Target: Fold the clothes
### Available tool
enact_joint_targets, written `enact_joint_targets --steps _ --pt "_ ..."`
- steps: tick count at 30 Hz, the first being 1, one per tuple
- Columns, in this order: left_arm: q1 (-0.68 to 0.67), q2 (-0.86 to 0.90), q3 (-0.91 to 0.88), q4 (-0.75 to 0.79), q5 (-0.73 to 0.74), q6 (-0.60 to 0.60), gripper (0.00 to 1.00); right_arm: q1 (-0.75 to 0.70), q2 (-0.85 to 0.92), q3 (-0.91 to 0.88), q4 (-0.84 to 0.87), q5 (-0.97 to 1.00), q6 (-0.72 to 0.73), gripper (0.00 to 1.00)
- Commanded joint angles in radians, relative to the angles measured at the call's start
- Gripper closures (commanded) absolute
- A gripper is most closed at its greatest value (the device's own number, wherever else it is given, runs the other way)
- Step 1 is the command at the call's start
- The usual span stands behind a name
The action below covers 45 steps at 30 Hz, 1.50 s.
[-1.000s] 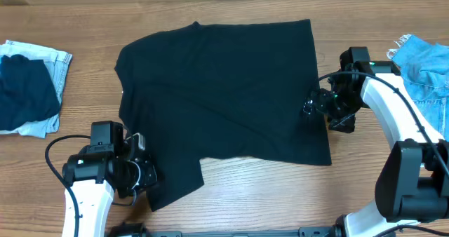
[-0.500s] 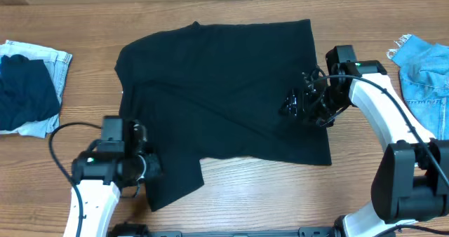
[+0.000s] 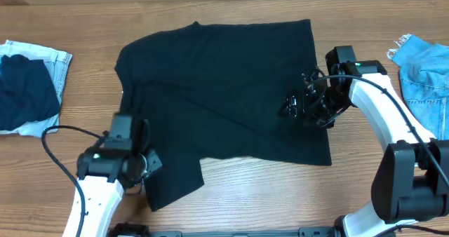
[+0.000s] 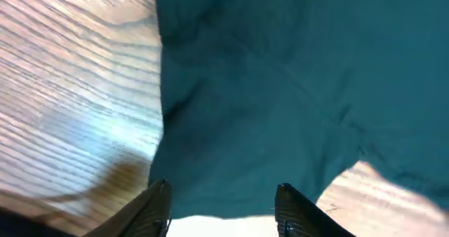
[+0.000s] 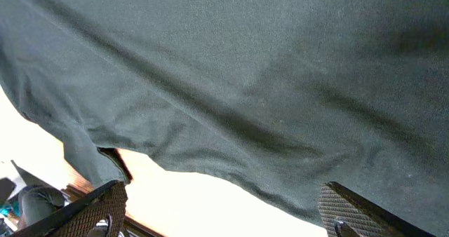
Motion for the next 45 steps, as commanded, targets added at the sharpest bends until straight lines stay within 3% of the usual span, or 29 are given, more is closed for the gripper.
enact_joint_targets --steps 1,4,11,15,20,27,28,29,33,36,40,41,42,44,45 --pt "0.114 0.029 -0.020 0.015 0.077 0.055 0.48 0.001 -0.016 0.000 0.003 -0.011 -0.010 0.08" --pt "0.186 0.041 -0.020 -0.007 0.097 0.130 0.46 0.001 -0.016 0.000 0.003 -0.005 -0.010 0.08" --pt "0.256 0.070 -0.051 -0.049 0.108 0.099 0.41 0.001 -0.016 0.000 -0.001 0.016 -0.010 0.07" --pt "0.256 0.071 -0.209 0.057 0.131 0.068 0.37 0.001 -0.016 0.000 -0.015 0.029 -0.010 0.06" --pt "0.256 0.074 -0.247 0.139 0.156 0.026 0.14 0.001 -0.016 0.000 -0.040 0.029 -0.010 0.05" --pt "0.256 0.107 -0.260 0.218 0.149 -0.018 0.09 0.001 -0.016 0.000 -0.066 0.029 -0.010 0.05" --pt "0.256 0.117 -0.266 0.228 0.138 -0.018 0.01 0.001 -0.016 0.000 -0.069 0.029 -0.010 0.05" --pt "0.256 0.129 -0.274 0.236 0.124 -0.019 0.00 0.001 -0.016 0.000 -0.072 0.029 -0.010 0.05" --pt "0.256 0.175 -0.311 0.309 0.148 -0.018 0.03 0.001 -0.016 0.000 -0.080 0.029 -0.010 0.05" --pt "0.254 0.199 -0.322 0.340 0.153 -0.017 0.13 0.001 -0.016 0.000 -0.081 0.029 -0.009 0.05" --pt "0.254 0.218 -0.322 0.356 0.179 0.002 0.49 0.001 -0.016 0.000 -0.080 0.029 -0.009 0.05" --pt "0.254 0.218 -0.322 0.356 0.188 0.008 0.53 0.001 -0.016 0.000 -0.080 0.029 -0.009 0.05" --pt "0.254 0.218 -0.322 0.359 0.208 0.026 0.52 0.001 -0.016 0.000 -0.080 0.029 -0.009 0.05" --pt "0.254 0.218 -0.322 0.366 0.237 0.055 0.37 0.001 -0.016 0.000 -0.080 0.029 -0.009 0.05" --pt "0.254 0.218 -0.322 0.368 0.238 0.063 0.35 0.001 -0.016 0.000 -0.080 0.029 -0.009 0.05"
